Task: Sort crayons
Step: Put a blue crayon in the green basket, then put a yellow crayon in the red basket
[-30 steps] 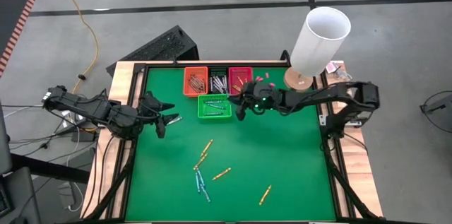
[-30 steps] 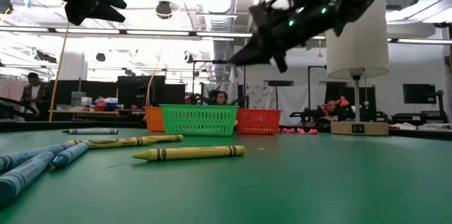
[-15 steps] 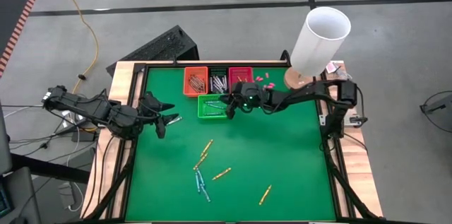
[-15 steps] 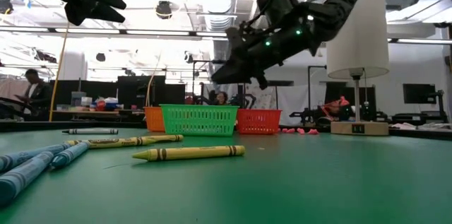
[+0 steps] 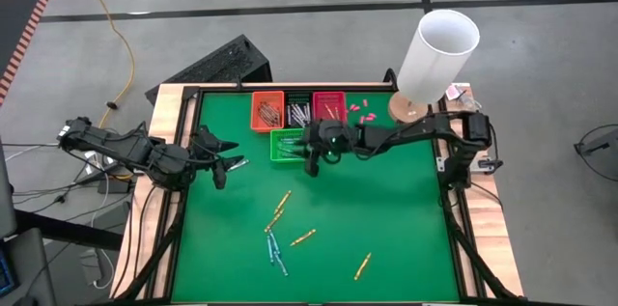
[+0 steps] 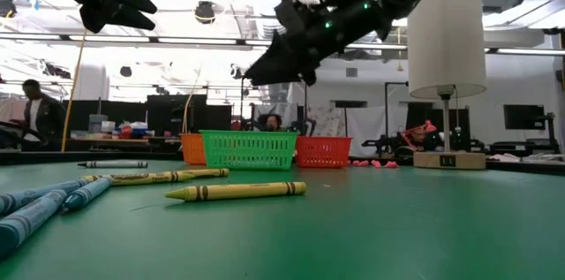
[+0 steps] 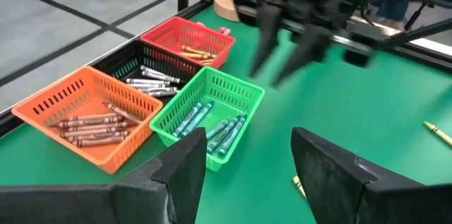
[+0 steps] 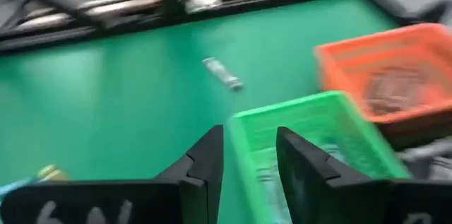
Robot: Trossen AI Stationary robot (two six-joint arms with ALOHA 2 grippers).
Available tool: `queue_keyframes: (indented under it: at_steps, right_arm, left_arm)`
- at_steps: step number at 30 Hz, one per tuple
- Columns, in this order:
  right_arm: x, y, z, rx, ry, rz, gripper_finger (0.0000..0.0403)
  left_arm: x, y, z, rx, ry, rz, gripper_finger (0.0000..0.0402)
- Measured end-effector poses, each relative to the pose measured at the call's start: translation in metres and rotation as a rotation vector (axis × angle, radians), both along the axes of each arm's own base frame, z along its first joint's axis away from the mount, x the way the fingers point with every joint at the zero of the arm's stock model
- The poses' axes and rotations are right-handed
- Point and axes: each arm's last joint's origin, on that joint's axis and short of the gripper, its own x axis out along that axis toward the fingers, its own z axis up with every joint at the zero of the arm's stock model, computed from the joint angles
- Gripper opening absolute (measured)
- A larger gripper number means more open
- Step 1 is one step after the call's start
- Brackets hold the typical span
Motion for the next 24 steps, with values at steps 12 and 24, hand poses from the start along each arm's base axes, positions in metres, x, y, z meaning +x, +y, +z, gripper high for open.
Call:
queue_keyframes:
  at_steps: [12,24]
  right_arm:
    - [-0.047,0.113,-0.005,0.212,0.601,0.124,0.0128]
    - [-0.078,0.203,0.011,0.282,0.665,0.254,0.0128]
  left_arm:
    - [0.001,-0.001,0.000,-0.013,0.000,-0.020,0.0197]
    - [0.007,-0.002,-0.003,-0.027,0.013,-0.007,0.0197]
